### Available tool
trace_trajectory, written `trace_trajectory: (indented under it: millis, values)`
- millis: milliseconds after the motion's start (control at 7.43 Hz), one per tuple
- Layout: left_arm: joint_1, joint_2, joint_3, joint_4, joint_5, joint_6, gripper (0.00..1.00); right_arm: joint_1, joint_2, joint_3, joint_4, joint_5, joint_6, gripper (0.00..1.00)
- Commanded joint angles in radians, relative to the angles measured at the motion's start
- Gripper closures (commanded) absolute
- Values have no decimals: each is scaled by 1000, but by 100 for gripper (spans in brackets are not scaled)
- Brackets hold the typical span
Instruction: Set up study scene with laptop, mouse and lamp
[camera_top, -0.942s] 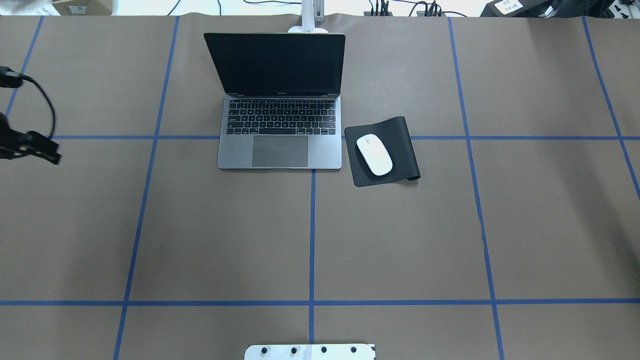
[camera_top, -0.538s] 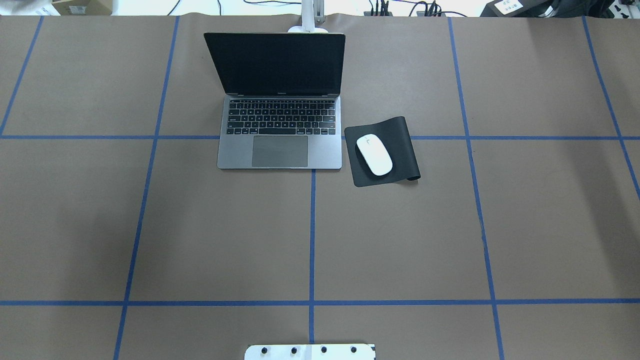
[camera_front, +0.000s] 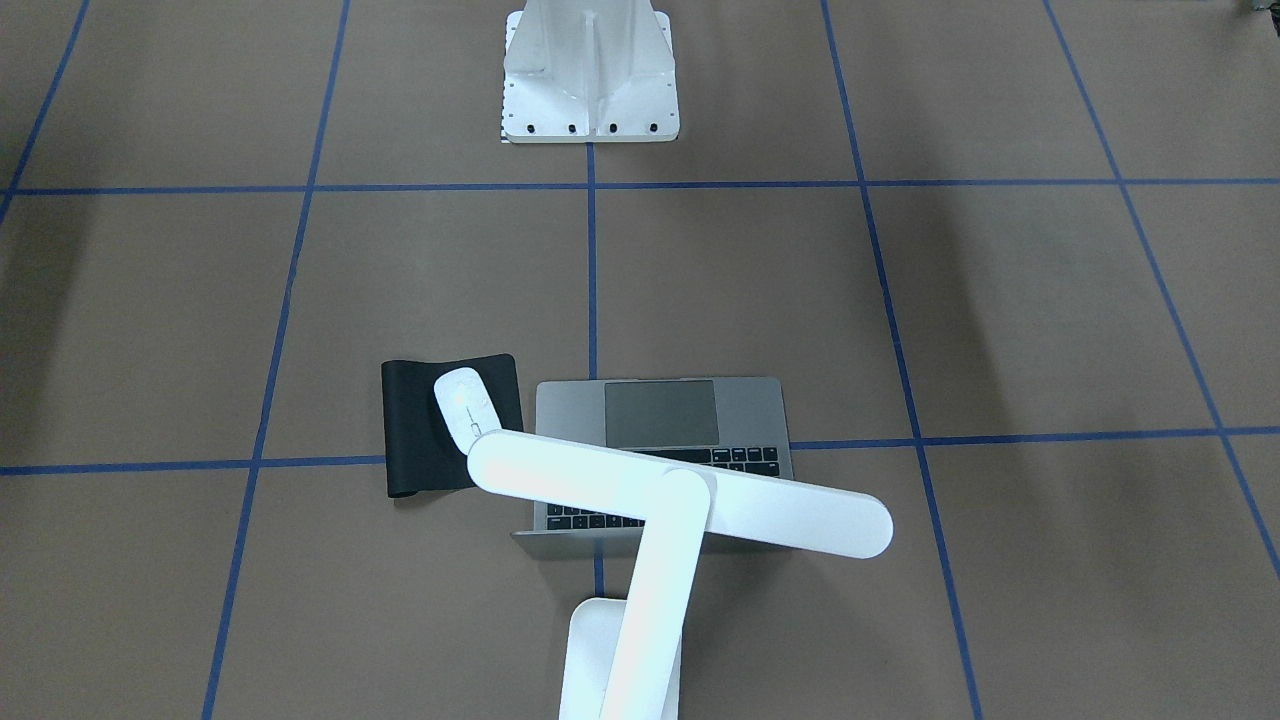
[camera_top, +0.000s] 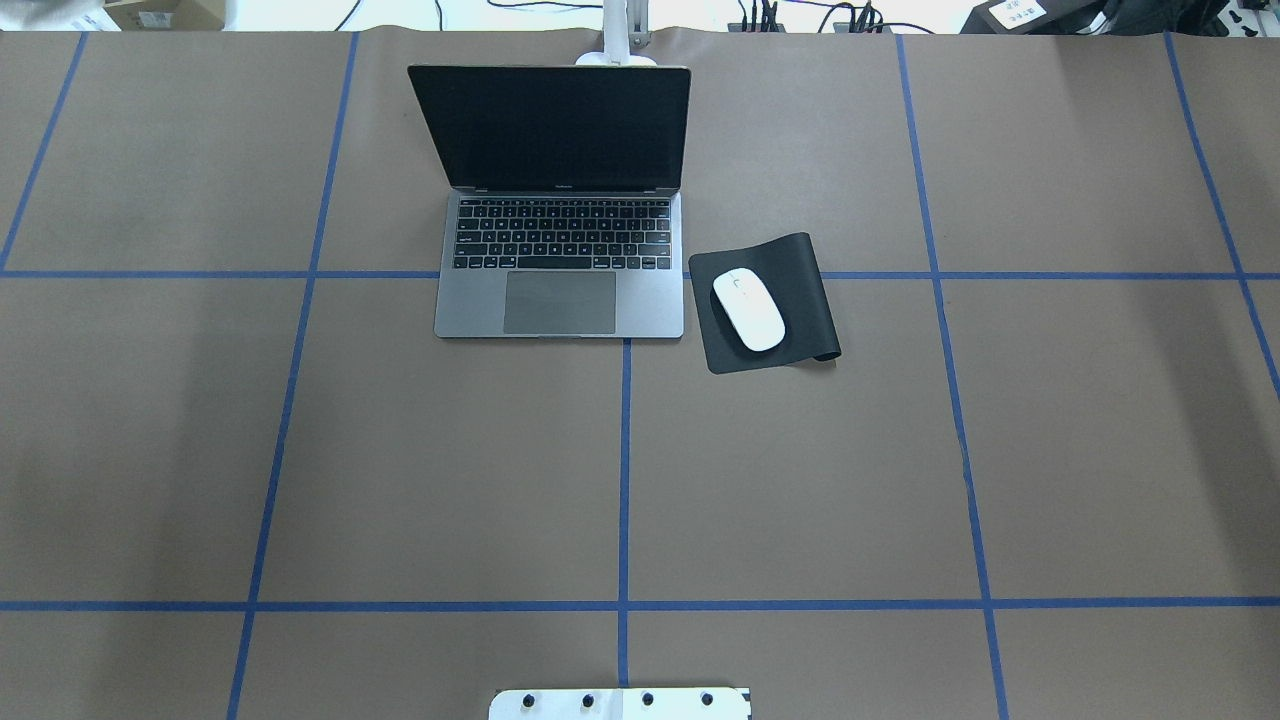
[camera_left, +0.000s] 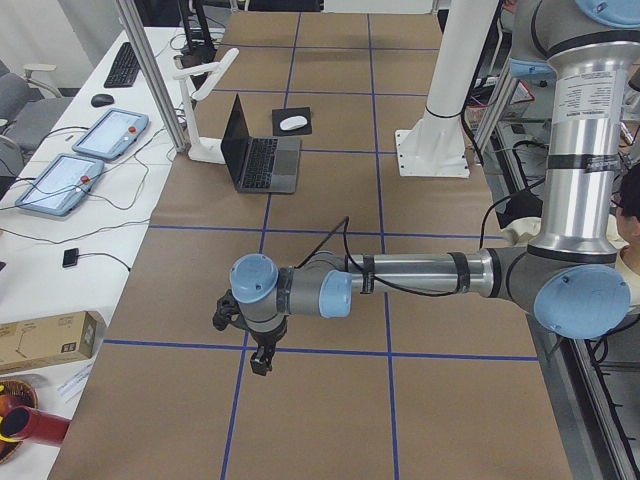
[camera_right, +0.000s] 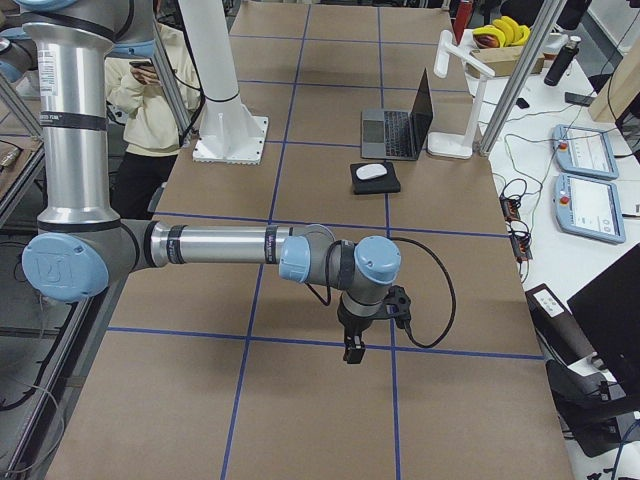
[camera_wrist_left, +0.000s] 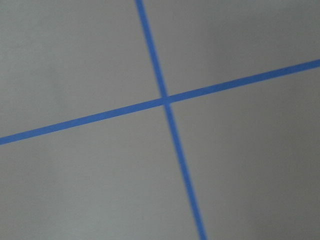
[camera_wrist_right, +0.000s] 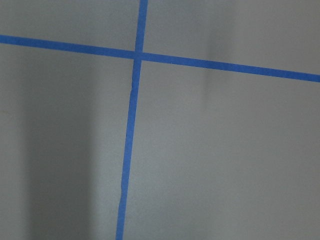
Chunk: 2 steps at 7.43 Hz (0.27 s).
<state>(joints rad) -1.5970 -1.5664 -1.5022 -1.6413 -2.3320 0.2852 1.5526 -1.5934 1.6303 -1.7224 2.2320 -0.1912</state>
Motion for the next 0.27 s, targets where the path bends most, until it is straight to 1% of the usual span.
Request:
trace_trajectory:
  millis: [0,135]
  values:
    - [-76,19,5,0,-73,49,0,1,0,-1,0,0,-1,0]
    - [-81,19,-27,12,-75,48,1,4,0,3,0,1,-2,0]
